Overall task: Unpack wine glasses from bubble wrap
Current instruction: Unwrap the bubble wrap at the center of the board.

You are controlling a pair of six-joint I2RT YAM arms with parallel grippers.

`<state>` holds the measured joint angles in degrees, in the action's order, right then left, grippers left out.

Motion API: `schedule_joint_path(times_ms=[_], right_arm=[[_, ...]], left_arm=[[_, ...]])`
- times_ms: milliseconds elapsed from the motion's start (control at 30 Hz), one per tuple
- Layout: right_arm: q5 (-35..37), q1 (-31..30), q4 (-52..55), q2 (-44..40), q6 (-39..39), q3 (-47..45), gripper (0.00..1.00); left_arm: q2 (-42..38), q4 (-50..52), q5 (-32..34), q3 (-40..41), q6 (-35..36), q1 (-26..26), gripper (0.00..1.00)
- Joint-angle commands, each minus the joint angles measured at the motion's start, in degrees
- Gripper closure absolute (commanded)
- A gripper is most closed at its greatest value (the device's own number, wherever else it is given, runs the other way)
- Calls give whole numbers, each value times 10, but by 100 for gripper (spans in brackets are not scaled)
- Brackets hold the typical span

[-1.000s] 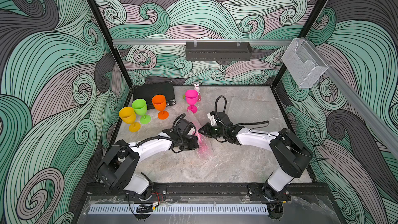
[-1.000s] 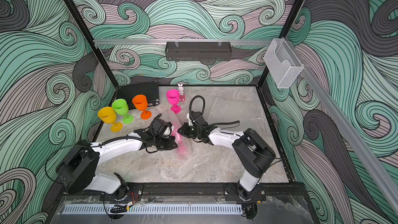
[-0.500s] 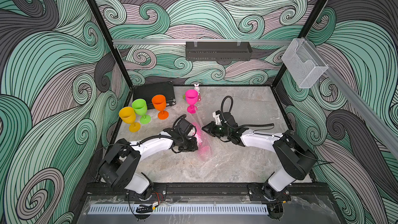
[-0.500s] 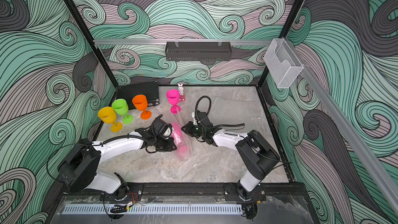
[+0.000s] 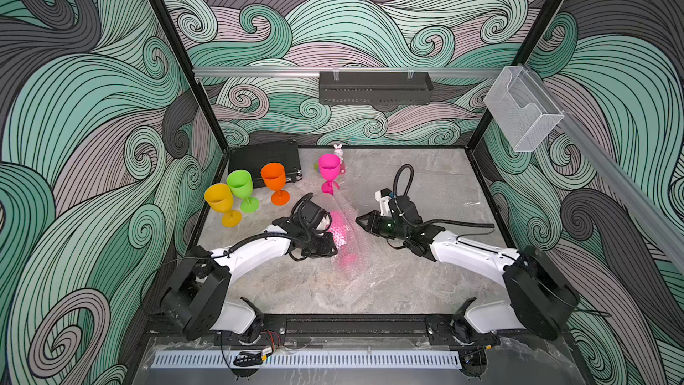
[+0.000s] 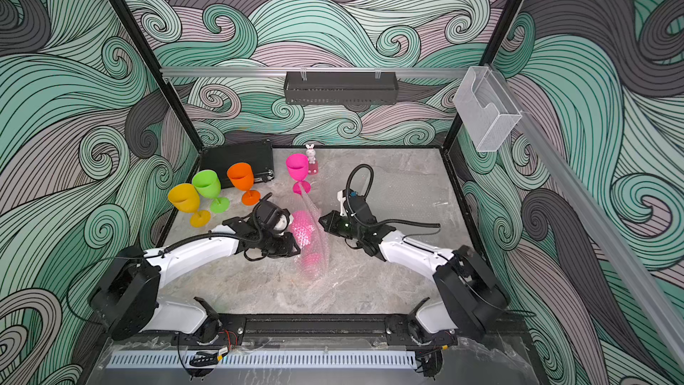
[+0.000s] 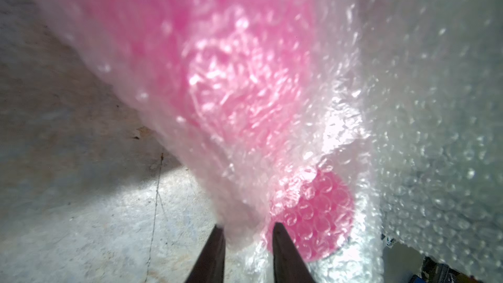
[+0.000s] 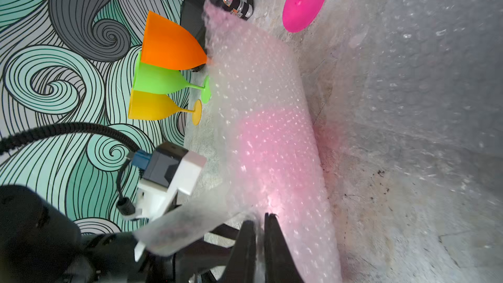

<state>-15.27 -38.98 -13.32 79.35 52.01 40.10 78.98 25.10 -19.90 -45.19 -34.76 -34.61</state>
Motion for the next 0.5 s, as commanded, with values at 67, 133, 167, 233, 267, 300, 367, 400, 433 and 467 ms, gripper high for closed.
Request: schedule_joint_path(times_ms=[67,133,167,233,267,300,367,400,433,467], right_arm=[[59,3,76,-68,-43,-32,88],[69,4,98,-92,-50,-42,88],[75,4,111,-105,-54,-48,88],[87,4,135,-129,-58,-59,88],[96,4,149,-143,-59,-65,88],[105,4,164,-156,-61,-71,88],[122,5,192,-180,-65,-81,87],[131,4,205,-193,-67,-87,88],[138,5,214,-204,-67,-94,87],[148,4,222,-216,-68,-100,87]], left_arm=[[-32,22,-32,-9,5,35,59],[-35,22,-44,-12,1,42,56],[-36,22,-50,-15,-1,46,55],[-35,22,-57,-17,-6,49,53],[-36,24,-58,-19,-8,50,52],[-36,30,-58,-22,-10,51,51],[-37,48,-51,-32,-12,52,49],[-40,56,-49,-36,-13,51,47],[-42,61,-46,-39,-14,51,45],[-47,65,-43,-42,-16,51,43]])
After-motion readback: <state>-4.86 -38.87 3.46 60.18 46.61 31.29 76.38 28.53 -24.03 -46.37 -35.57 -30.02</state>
